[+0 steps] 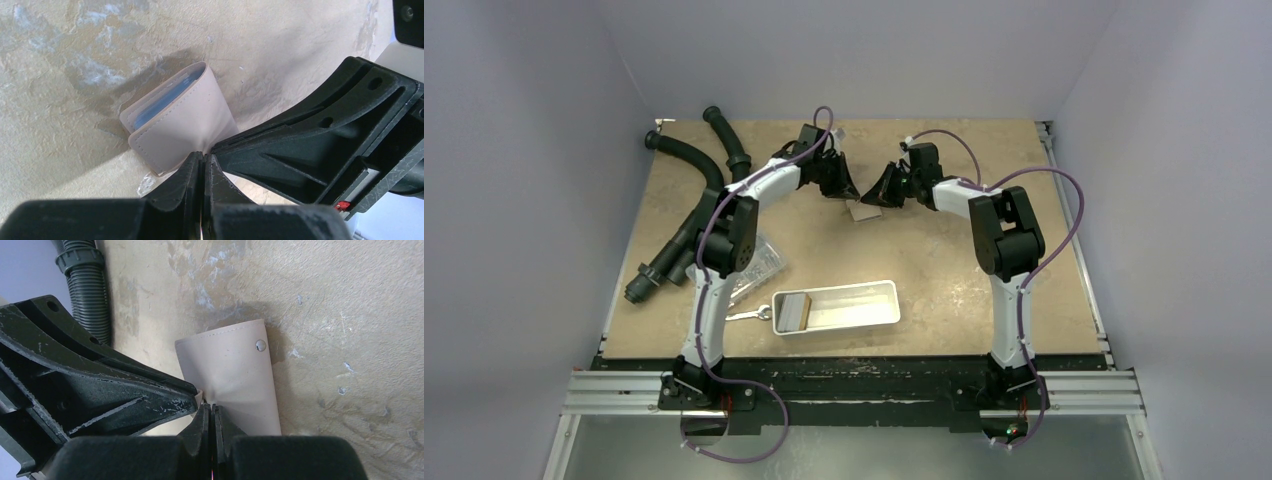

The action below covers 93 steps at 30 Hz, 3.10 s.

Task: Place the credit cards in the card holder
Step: Close the card holder at the center of the board.

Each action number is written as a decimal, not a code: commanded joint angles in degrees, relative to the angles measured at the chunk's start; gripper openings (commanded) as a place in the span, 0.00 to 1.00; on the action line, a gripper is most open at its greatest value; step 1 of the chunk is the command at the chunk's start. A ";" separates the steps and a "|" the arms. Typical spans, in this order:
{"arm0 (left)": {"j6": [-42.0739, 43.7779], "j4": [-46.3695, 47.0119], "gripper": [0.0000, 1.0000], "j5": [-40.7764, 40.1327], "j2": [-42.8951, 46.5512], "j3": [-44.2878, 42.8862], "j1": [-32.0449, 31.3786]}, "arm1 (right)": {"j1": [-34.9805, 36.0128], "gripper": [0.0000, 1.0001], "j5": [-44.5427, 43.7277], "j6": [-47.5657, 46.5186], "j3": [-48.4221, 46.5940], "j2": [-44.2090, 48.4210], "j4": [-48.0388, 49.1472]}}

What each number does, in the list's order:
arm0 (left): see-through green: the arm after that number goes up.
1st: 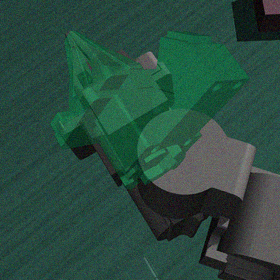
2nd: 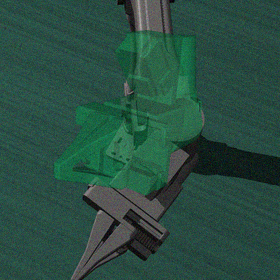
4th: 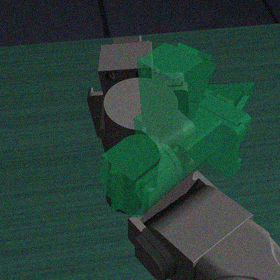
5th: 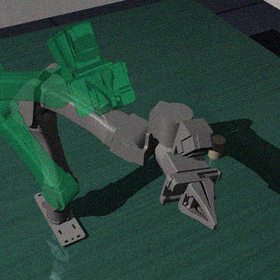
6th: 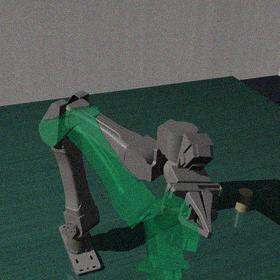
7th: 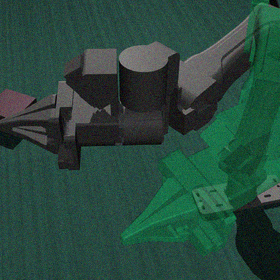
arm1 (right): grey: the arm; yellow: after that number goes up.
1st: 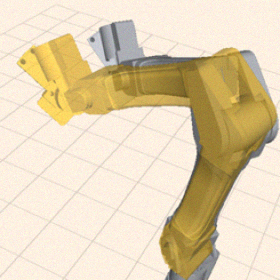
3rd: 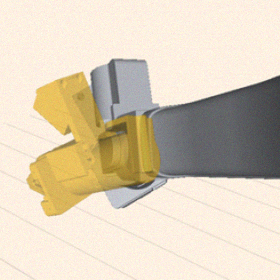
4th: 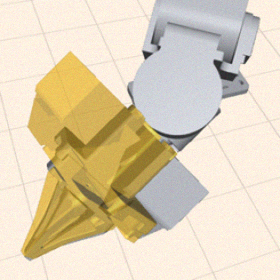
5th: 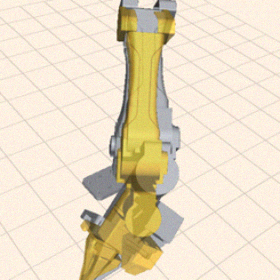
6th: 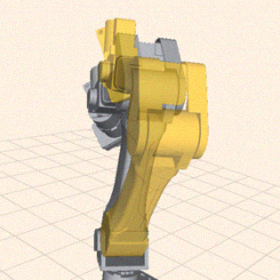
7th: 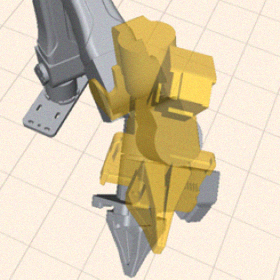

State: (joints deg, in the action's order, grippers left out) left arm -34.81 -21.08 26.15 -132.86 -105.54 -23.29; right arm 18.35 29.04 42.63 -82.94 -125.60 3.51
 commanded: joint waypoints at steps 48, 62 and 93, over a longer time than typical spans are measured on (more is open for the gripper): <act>-10.51 37.26 0.00 -39.56 7.94 50.73 -17.21 | 1.78 0.00 -4.41 1.31 4.54 -2.83 -3.83; -11.64 35.21 0.00 -47.23 1.70 49.23 -22.21 | 1.70 0.00 -5.14 1.13 5.43 -0.89 -4.43; 7.47 1.58 0.90 -8.91 39.64 22.70 2.54 | 2.50 0.72 -12.38 -31.24 -8.65 12.03 -24.42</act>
State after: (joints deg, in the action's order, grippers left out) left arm -36.56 -12.56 15.35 -97.93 -79.07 -21.10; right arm 19.53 21.17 19.33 -92.79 -119.79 -19.77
